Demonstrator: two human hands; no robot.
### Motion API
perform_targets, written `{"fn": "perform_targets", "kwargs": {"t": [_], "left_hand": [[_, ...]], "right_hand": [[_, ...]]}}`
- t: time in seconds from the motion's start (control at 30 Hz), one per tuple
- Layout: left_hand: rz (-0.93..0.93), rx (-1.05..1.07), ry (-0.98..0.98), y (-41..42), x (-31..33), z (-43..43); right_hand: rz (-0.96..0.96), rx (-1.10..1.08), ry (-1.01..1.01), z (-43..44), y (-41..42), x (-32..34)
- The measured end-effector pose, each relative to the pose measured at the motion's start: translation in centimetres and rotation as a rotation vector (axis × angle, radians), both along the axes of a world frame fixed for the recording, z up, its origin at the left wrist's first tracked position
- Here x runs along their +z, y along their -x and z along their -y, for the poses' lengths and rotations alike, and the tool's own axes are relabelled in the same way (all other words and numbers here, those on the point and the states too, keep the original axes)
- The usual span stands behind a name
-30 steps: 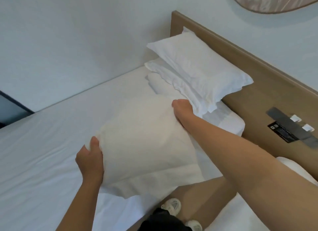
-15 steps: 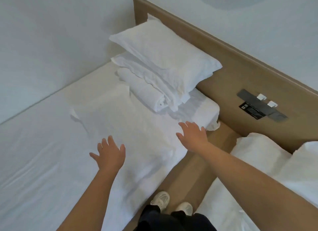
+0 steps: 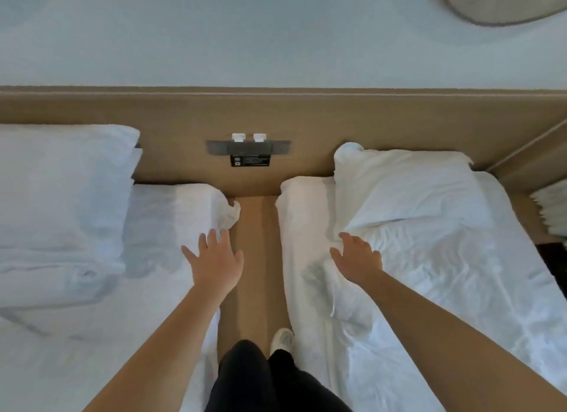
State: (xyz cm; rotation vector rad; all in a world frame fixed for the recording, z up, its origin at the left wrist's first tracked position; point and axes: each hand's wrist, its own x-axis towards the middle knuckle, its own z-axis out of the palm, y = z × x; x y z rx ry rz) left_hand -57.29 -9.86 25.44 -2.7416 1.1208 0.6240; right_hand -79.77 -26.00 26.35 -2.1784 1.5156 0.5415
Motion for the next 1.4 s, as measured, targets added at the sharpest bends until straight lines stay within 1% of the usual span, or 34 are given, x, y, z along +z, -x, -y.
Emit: {"fn": "perform_targets", "kwargs": {"t": [0.1, 0.23, 0.33, 0.4, 0.5, 0.57, 0.63, 0.7, 0.77, 0.83, 0.93, 1.07, 1.13, 1.23, 1.3, 1.4], "left_hand": [[-0.016, -0.234, 0.007, 2.3, -0.5, 9.5], [-0.004, -0.544, -0.056, 4.0, -3.2, 21.8], [0.032, -0.715, -0.069, 4.7, -7.9, 32.1], [0.052, -0.803, -0.067, 5.2, -12.1, 39.5], [0.054, -0.887, -0.006, 6.3, -19.5, 50.5], [0.009, -0.915, 0.037, 7.3, -24.3, 56.8], [-0.039, -0.929, 0.089, 8.4, -28.3, 62.1], [-0.068, -0.94, 0.146, 9.6, -31.3, 66.5], [-0.108, -0.888, 0.134, 10.9, -33.4, 69.6], [-0.119, -0.809, 0.103, 12.0, -35.3, 71.1], [-0.142, -0.695, 0.092, 12.8, -37.3, 71.7], [-0.237, -0.726, 0.125, 13.3, -37.4, 71.3], [-0.208, -0.753, 0.163, 13.4, -35.5, 70.0], [-0.204, -0.736, 0.198, 13.2, -31.3, 66.5], [-0.259, -0.704, 0.213, 12.9, -28.1, 63.0], [-0.388, -0.574, 0.202, 12.9, -23.0, 55.1]], "right_hand": [[0.015, -0.269, -0.061, 5.3, 4.3, -1.3], [0.091, -0.625, -0.16, 11.7, 7.4, -4.8], [0.257, -0.865, -0.182, 17.8, 7.9, -10.0], [0.399, -1.038, -0.197, 22.4, 7.5, -14.9], [0.579, -1.277, -0.243, 28.9, 6.2, -23.1], [0.665, -1.421, -0.254, 32.4, 5.3, -28.3], [0.711, -1.547, -0.232, 35.3, 4.9, -32.9], [0.705, -1.674, -0.235, 37.4, 5.1, -36.3], [0.762, -1.787, -0.222, 38.5, 5.8, -38.9], [0.837, -1.877, -0.194, 39.0, 6.6, -41.4], [0.899, -1.94, -0.153, 38.8, 7.5, -43.7], [1.059, -1.994, -0.043, 38.0, 7.4, -42.6], [1.094, -1.961, 0.003, 37.3, 7.8, -40.3], [1.03, -1.912, 0.081, 34.4, 9.3, -35.6], [0.979, -1.863, 0.132, 31.4, 10.7, -31.9], [0.915, -1.776, 0.122, 26.2, 13.3, -25.4]]}}
